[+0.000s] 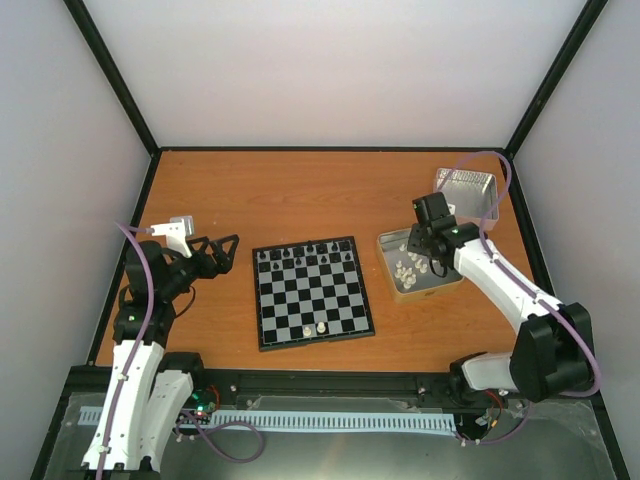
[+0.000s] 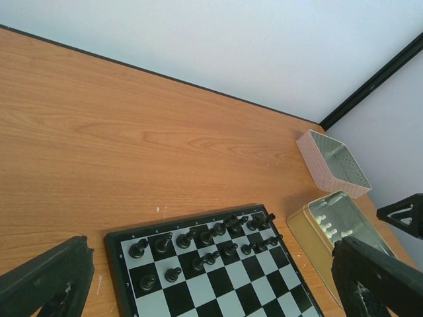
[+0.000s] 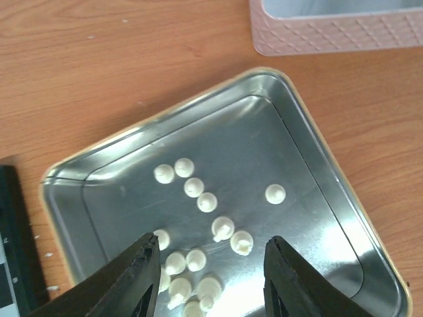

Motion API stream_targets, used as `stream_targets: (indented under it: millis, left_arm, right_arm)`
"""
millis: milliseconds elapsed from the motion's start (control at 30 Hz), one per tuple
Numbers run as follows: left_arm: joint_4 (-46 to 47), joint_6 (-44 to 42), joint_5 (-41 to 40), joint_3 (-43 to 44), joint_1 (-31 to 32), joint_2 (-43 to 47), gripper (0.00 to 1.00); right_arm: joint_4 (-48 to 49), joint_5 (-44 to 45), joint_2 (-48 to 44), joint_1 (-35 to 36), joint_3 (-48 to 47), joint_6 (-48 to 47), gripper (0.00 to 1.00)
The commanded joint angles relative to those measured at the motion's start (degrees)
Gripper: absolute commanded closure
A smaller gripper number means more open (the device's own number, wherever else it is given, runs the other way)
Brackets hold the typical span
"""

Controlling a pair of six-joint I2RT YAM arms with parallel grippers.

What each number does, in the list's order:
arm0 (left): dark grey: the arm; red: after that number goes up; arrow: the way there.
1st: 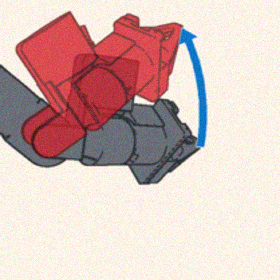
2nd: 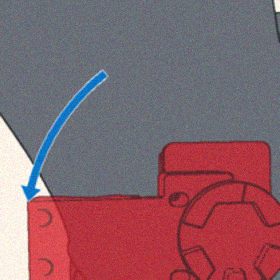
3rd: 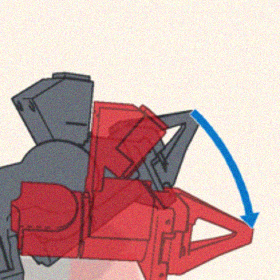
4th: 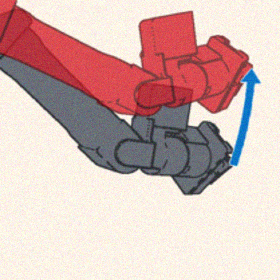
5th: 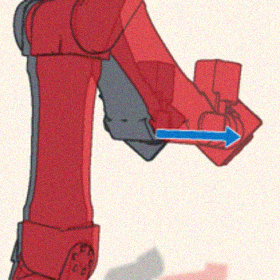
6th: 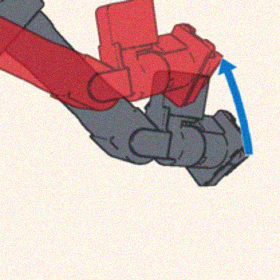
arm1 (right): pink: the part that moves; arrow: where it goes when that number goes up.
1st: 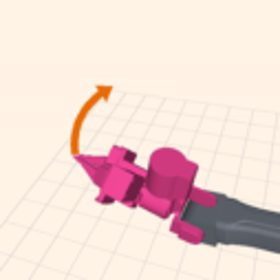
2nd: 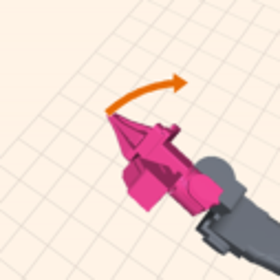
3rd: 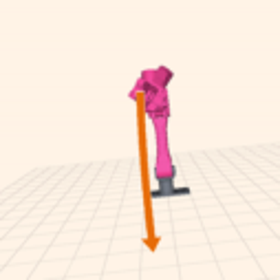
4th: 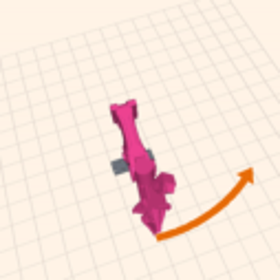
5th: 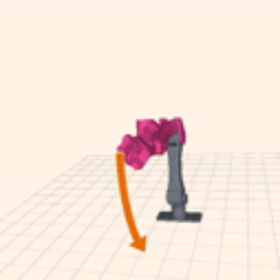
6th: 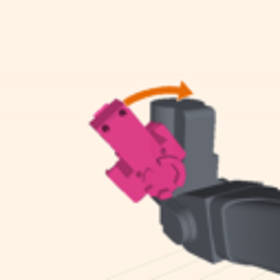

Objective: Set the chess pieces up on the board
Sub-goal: Pick up the chess piece from the storage box.

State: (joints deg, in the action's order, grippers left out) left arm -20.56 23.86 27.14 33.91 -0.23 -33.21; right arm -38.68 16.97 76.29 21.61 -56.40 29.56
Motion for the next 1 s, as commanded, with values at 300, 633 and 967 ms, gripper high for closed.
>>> stream_targets:
  millis: [300,633,967]
  left_arm:
    - [2.9,-2.1,2.4,-0.3,0.2,2.3,0.00]
    - [2.6,-1.6,1.6,-0.3,0.2,1.3,0.00]
    - [2.5,-1.5,1.5,-0.2,0.2,0.8,0.00]
  right_arm:
    - [6.3,-6.9,6.9,-7.2,0.4,-4.6,0.57]
    - [5.7,-12.8,17.3,-7.2,-2.6,-8.2,0.65]
    - [5.3,-9.8,22.9,-7.2,-5.8,-11.2,0.68]
